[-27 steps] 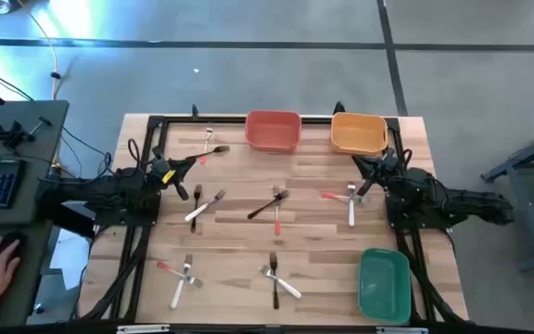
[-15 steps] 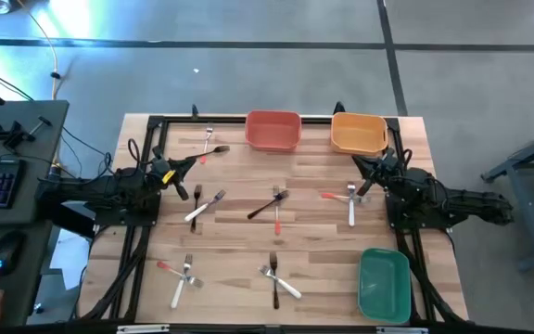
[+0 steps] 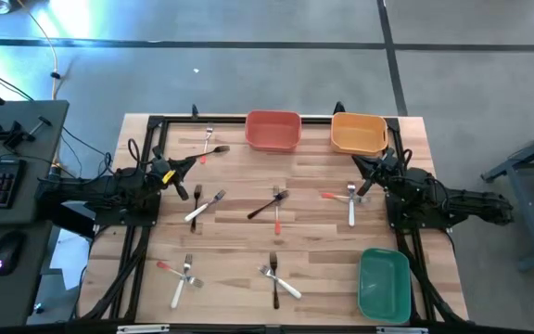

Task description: Sort silverware by color (type)

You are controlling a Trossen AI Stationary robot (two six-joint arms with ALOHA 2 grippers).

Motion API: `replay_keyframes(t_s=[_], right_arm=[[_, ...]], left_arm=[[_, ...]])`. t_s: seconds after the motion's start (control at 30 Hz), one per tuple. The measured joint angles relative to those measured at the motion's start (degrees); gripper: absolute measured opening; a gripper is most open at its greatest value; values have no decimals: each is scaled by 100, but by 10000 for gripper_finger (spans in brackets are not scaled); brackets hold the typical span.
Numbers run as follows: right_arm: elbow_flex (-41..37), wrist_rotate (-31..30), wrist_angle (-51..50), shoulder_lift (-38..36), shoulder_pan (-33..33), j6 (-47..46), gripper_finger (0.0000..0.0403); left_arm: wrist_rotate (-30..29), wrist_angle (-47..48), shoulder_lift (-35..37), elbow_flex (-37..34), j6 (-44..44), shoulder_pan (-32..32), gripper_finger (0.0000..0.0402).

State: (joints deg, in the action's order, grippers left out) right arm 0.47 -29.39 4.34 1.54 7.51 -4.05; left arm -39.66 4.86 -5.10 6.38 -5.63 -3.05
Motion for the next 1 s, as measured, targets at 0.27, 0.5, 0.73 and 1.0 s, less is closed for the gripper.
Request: replay_keyframes(t_s=[0.27,0.5,0.73,1.0], right_arm=[[-1,0,9,-1,-2,1,0],[0,-41,154,1,-2,138,0],[-2,1075,1360,13,0,795,0],[193,2589,1822,835,-2,1259,0]], left_arm=[[1,0,0,0,0,0,5],[0,0,0,0,0,2,5],[2,0,0,0,0,2,5],[0,0,0,0,0,0,5]])
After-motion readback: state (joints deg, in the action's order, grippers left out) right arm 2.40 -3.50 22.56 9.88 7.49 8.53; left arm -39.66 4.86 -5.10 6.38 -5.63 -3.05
